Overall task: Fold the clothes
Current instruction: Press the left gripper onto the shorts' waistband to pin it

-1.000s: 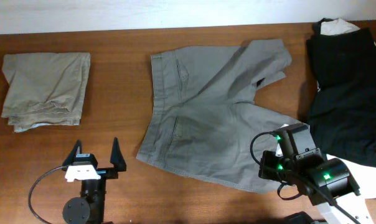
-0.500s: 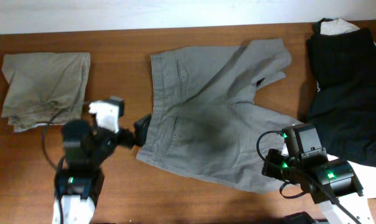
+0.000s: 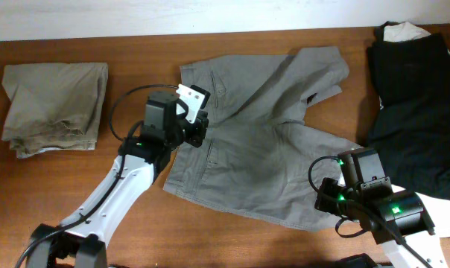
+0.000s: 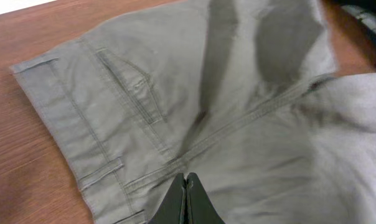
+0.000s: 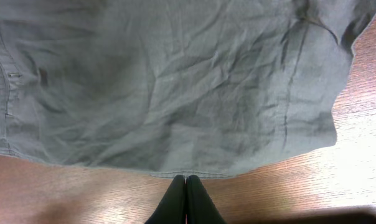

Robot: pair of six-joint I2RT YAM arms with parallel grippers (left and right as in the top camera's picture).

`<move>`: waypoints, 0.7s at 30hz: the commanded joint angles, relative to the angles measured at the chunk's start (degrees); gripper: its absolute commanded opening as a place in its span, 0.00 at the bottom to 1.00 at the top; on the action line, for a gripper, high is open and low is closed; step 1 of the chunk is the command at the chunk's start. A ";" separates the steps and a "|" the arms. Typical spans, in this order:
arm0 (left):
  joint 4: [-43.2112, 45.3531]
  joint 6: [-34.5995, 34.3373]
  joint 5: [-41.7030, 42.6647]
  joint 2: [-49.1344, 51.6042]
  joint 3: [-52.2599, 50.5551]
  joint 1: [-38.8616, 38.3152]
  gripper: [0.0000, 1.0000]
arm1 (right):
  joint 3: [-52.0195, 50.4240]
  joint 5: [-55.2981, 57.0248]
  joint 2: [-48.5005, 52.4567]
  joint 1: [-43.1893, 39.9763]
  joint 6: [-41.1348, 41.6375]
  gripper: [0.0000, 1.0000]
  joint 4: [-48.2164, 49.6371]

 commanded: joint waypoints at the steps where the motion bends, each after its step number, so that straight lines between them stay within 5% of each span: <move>1: -0.11 -0.74 -6.95 6.01 1.07 -1.16 0.01 | -0.09 1.38 -0.33 -0.26 0.28 0.04 0.33; 10: -21.35 4.42 -15.45 29.68 27.50 -5.20 0.01 | -0.09 1.36 -0.33 -0.24 0.31 0.04 0.35; 17: -26.77 3.56 -25.62 35.21 27.52 -4.00 0.01 | -0.09 1.40 -0.33 -0.26 0.31 0.04 0.37; 21: -30.77 3.54 -28.20 35.26 26.91 4.59 0.01 | -0.09 3.54 -0.33 -0.26 0.33 0.04 0.61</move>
